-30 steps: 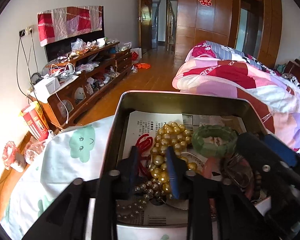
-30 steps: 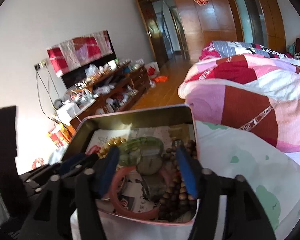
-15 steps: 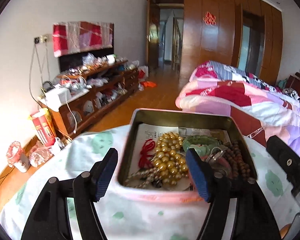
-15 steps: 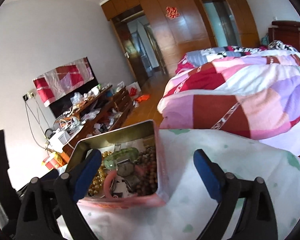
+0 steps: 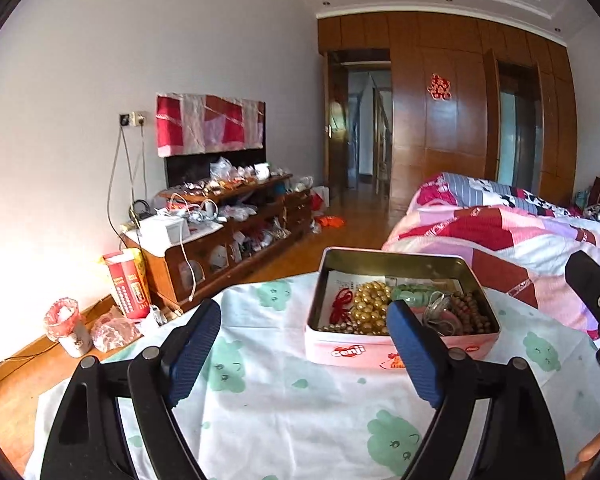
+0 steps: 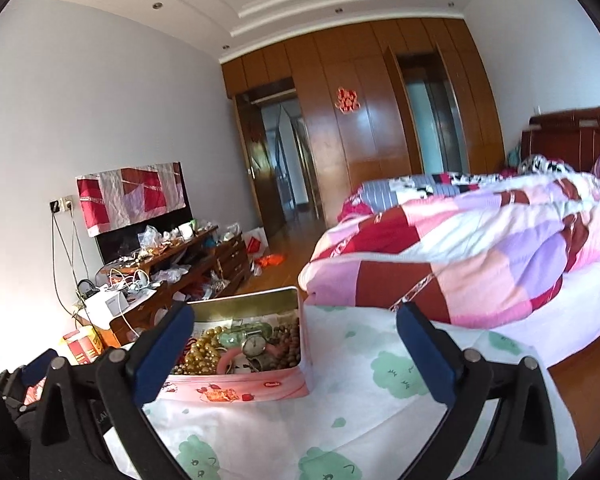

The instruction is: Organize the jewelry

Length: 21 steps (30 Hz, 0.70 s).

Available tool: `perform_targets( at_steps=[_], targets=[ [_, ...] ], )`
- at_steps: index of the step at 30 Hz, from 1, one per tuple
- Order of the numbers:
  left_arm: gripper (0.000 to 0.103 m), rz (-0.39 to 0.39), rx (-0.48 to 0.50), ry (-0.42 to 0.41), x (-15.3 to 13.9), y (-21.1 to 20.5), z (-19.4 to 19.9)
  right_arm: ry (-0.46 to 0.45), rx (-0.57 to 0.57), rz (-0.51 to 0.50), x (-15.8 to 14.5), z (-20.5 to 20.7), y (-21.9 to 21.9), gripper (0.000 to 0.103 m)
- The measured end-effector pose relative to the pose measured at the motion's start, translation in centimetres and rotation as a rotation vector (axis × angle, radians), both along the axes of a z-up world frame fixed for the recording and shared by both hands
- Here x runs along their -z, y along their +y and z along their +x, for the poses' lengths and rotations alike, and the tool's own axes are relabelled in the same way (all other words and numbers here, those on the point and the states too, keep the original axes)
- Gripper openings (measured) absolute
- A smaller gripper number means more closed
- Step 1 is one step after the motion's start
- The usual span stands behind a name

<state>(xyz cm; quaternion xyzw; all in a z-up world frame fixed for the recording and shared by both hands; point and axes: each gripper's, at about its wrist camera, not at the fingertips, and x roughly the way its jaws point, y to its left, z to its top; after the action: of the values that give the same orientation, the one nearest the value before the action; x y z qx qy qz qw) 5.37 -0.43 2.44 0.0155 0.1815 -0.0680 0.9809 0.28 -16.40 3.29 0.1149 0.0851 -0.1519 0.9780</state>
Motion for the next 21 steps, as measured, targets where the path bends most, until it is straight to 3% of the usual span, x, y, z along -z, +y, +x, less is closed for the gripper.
perform_targets(
  at_steps=[9, 21],
  targets=[
    [0.087, 0.036, -0.023, -0.076, 0.0, -0.1, -1.4, -0.028, 0.011, -0.026, 0.4, -1.0, 0.4, 0.103],
    [0.089, 0.022, -0.028, -0.086, 0.0, -0.1, -2.2, -0.030, 0.024, -0.033, 0.7, -1.2, 0.3, 0.103]
  ],
)
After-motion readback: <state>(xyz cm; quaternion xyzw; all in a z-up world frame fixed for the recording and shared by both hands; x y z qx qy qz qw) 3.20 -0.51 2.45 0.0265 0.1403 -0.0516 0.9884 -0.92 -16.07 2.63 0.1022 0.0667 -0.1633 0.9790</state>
